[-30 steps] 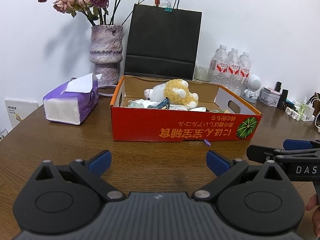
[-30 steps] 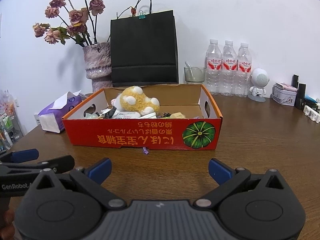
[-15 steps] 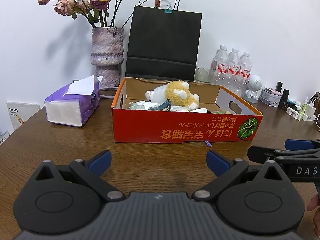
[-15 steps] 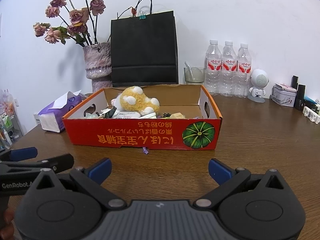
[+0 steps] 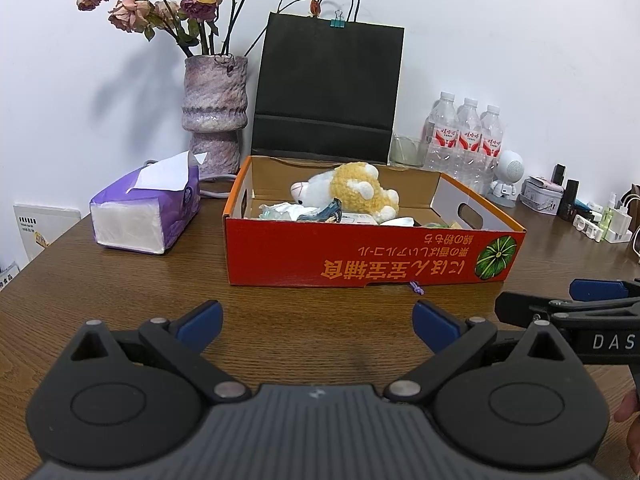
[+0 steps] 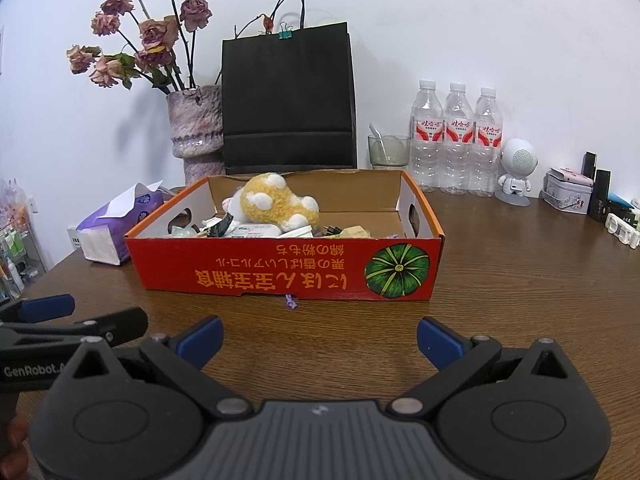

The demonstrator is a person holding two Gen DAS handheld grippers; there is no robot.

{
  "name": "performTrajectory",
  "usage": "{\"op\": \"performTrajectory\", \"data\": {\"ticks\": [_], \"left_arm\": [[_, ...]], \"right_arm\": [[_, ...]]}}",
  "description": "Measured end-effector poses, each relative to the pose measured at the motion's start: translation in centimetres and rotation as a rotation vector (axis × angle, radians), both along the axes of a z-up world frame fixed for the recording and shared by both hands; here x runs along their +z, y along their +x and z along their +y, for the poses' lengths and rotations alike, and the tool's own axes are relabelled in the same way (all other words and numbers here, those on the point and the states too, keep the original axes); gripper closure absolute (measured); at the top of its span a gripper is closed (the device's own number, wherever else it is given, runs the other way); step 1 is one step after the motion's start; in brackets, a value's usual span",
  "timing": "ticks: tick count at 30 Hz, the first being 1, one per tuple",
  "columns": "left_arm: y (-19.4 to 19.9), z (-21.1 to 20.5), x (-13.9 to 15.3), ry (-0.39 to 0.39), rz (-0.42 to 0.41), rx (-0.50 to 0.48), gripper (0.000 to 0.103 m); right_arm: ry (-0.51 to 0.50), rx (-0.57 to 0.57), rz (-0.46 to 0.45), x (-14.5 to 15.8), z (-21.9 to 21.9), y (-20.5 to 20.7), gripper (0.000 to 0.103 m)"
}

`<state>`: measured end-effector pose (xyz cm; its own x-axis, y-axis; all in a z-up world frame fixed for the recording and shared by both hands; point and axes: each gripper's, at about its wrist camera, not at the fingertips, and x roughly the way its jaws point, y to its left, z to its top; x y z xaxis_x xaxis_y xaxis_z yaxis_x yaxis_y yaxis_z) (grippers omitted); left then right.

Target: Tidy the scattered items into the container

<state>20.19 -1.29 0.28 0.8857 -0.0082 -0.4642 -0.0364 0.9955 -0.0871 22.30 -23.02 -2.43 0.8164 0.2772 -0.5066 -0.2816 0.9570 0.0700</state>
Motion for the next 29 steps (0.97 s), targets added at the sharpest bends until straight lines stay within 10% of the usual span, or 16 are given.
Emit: {"op": "performTrajectory", "data": {"ticks": [29], "left_arm": [[0.08,-0.05,-0.29,-0.011,0.004,0.002,0.0]], "right_arm": [[0.003,0.013,0.001,0.06,-0.05,-0.07,0.0]]}}
